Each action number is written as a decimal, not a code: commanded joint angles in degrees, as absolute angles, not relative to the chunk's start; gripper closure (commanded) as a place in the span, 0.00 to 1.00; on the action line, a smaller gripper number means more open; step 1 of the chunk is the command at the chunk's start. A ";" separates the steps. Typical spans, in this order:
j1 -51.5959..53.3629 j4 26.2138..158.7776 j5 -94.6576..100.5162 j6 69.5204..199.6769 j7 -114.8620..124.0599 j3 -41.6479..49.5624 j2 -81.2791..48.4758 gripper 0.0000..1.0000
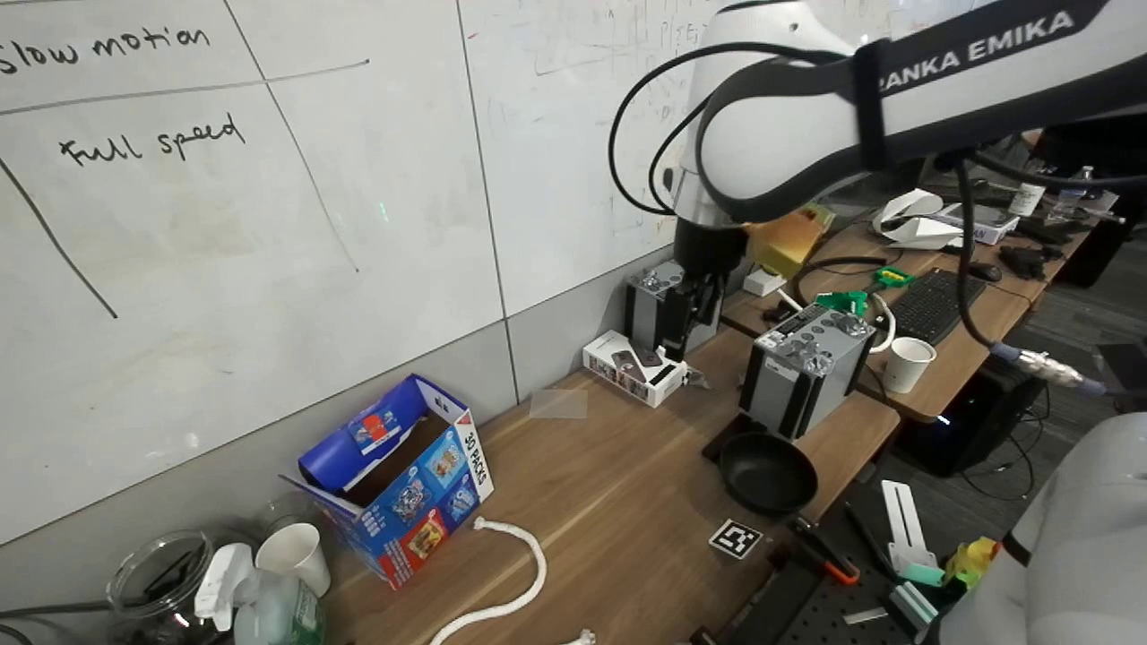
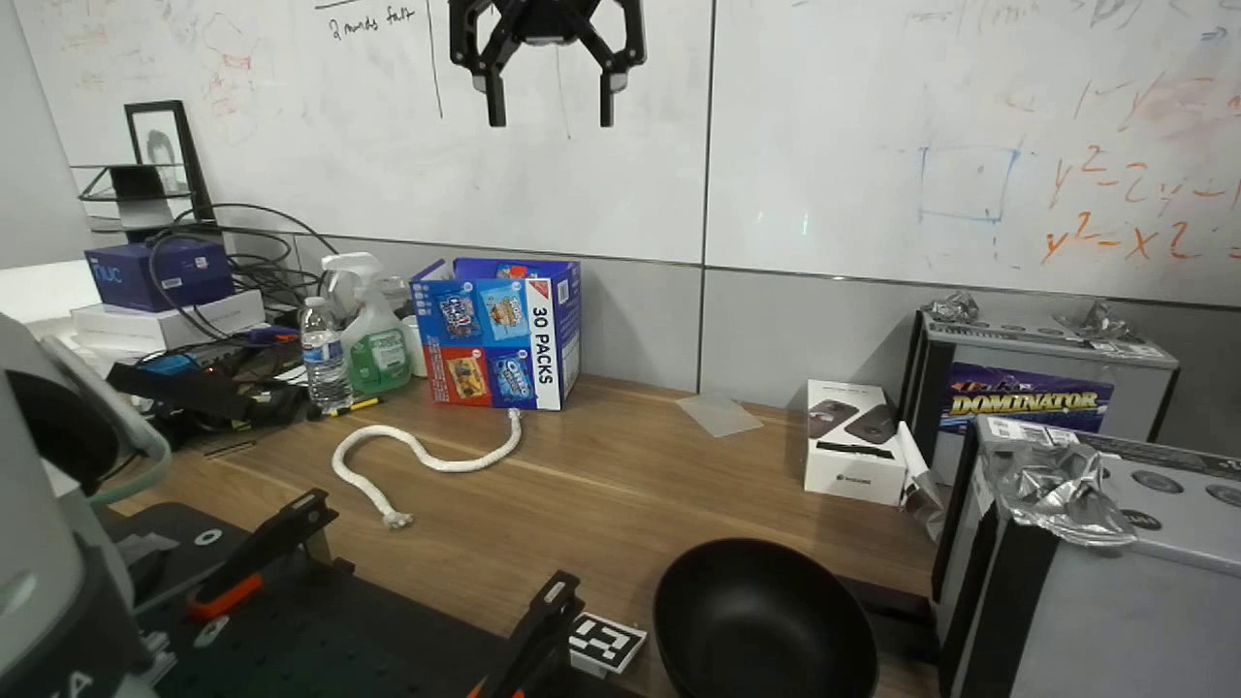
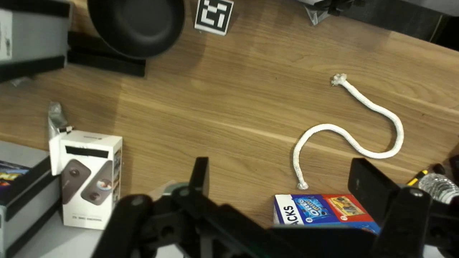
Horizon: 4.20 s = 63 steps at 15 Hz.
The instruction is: Pick up the rope from the table, put it in the box and move the box to the right
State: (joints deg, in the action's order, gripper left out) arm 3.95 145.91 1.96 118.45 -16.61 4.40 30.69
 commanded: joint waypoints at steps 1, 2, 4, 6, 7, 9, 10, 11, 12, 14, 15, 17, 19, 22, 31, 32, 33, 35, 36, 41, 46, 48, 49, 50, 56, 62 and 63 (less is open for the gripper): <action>7.59 144.64 1.46 126.98 -23.84 3.69 23.37 0.00; 8.75 145.09 1.26 129.12 -25.66 3.31 21.43 0.00; 11.10 145.35 0.06 132.68 -29.83 2.77 17.17 0.00; 13.14 145.90 -1.11 137.51 -33.98 1.65 12.65 0.00; 13.95 145.88 -1.88 139.43 -36.38 1.17 10.46 0.00; 15.17 145.91 -4.03 142.54 -41.50 -0.45 6.30 0.00; 15.61 146.15 -4.96 143.95 -43.77 -1.74 4.50 0.00; 15.71 146.46 -5.70 145.55 -46.33 -2.96 2.80 0.00; 15.82 146.93 -5.86 146.99 -48.15 -4.53 1.38 0.00; 15.83 147.09 -4.98 151.12 -51.00 -7.63 -2.49 0.00; 15.69 146.85 -4.48 152.92 -52.47 -9.14 -4.44 0.00; 15.33 145.99 -5.05 158.19 -54.93 -12.47 -9.06 0.00; 14.54 144.48 -4.20 161.61 -55.19 -15.52 -13.71 0.00; 14.09 140.10 0.48 163.96 -52.64 -17.49 -21.87 0.00; 21.29 128.00 16.51 169.44 -35.24 -8.72 -37.19 0.00; 21.95 126.52 17.64 169.03 -33.20 -8.01 -38.52 0.00; 22.42 124.87 18.68 168.39 -31.35 -7.51 -40.09 0.00; 23.21 122.23 20.31 167.74 -28.11 -6.78 -42.62 0.00; 23.27 121.19 20.91 167.49 -26.86 -6.75 -43.65 0.00; 23.53 117.24 22.30 167.05 -23.14 -6.57 -47.59 0.00; 23.86 114.83 23.01 166.72 -21.27 -6.13 -49.80 0.00; 23.90 114.11 23.11 166.55 -20.95 -6.06 -50.39 0.00; 23.90 113.73 23.09 166.40 -20.82 -6.07 -50.74 0.00; 23.92 113.53 23.10 166.22 -20.70 -6.07 -50.89 0.00; 23.91 112.11 23.16 164.84 -20.39 -6.20 -51.38 0.43; 24.04 109.77 23.70 158.06 -21.18 -6.80 -51.10 0.88; 24.35 109.30 23.86 156.35 -20.94 -6.62 -50.82 0.95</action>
